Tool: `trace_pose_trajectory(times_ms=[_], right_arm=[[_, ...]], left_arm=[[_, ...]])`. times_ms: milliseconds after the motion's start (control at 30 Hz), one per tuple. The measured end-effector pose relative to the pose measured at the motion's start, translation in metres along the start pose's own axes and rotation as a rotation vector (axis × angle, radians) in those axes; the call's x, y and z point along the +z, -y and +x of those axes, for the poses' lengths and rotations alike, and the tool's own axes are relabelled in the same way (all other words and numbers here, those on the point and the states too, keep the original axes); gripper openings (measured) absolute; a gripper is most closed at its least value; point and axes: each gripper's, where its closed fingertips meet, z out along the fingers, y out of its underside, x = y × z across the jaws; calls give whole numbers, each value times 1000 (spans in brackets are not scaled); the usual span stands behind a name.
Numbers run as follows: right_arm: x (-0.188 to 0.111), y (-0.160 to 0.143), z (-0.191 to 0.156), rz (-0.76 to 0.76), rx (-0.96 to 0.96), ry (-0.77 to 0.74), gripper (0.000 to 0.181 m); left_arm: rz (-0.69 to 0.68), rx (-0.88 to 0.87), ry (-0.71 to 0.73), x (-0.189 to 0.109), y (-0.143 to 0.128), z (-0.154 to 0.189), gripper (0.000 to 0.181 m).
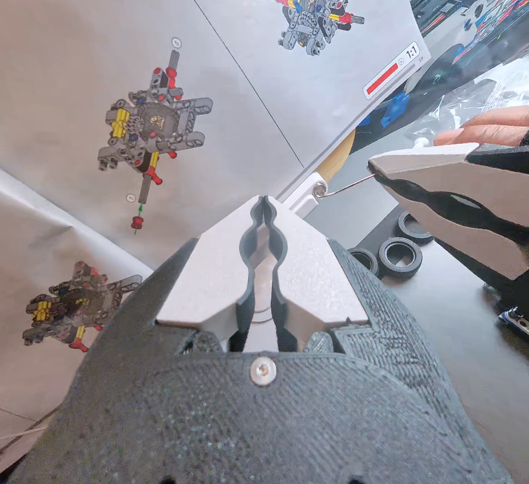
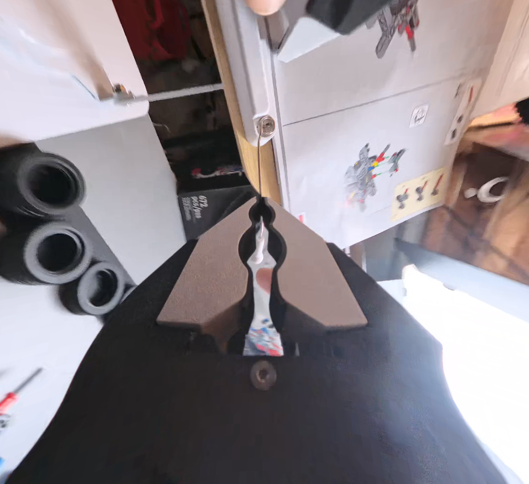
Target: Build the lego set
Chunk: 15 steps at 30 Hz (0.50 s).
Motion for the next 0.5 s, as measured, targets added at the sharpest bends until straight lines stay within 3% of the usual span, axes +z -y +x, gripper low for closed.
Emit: trace_pose_trajectory(times_ms=[100,267,500], right_arm=[[0,1,13,-22,-206,-37,0],[6,5,26,-23,-371,-52,1],[24,11,34,9,-362,-59,5]], left_arm=[[-11,15,-7,0,-1,0,0],[-4,6,-34,-1,-1,0,0],[8,9,-36,-1,-2,0,0]])
